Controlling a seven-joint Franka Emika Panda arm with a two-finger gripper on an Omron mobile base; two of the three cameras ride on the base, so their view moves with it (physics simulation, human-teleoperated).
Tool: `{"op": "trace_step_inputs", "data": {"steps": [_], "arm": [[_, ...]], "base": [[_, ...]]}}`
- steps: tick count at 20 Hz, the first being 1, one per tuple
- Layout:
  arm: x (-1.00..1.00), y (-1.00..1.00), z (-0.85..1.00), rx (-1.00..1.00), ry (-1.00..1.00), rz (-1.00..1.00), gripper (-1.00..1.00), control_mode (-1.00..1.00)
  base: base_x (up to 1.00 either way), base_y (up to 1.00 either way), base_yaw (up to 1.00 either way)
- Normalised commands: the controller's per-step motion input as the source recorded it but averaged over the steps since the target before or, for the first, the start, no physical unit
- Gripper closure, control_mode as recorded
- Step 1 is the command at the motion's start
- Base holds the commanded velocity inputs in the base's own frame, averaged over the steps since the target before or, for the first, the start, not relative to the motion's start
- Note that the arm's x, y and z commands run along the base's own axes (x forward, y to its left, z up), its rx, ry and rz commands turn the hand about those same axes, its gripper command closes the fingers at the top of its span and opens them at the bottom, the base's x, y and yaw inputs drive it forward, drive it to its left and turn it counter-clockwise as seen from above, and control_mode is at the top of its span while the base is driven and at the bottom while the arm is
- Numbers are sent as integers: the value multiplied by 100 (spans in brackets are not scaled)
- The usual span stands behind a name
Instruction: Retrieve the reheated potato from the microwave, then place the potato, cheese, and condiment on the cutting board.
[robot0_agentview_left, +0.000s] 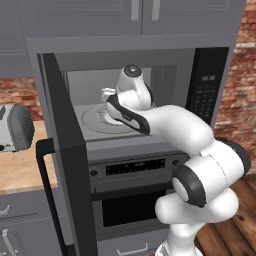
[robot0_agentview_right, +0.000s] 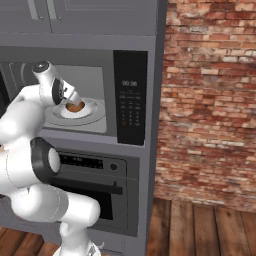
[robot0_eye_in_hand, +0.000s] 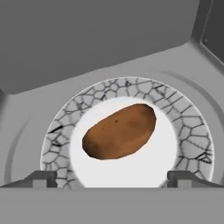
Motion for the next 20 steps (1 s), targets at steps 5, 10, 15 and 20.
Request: {"op": "trace_step_inputs", "data": {"steps": [5, 10, 15, 20], "arm": [[24, 6, -17, 0, 4, -12, -100, -100], [27, 0, -19, 0, 3, -9, -100, -100], [30, 0, -12, 0, 6, -7, -100, -100], [27, 0, -13, 0, 8, -5, -100, -100]], "base": [[0, 0, 0], [0, 0, 0], [0, 0, 0], [0, 0, 0]]}}
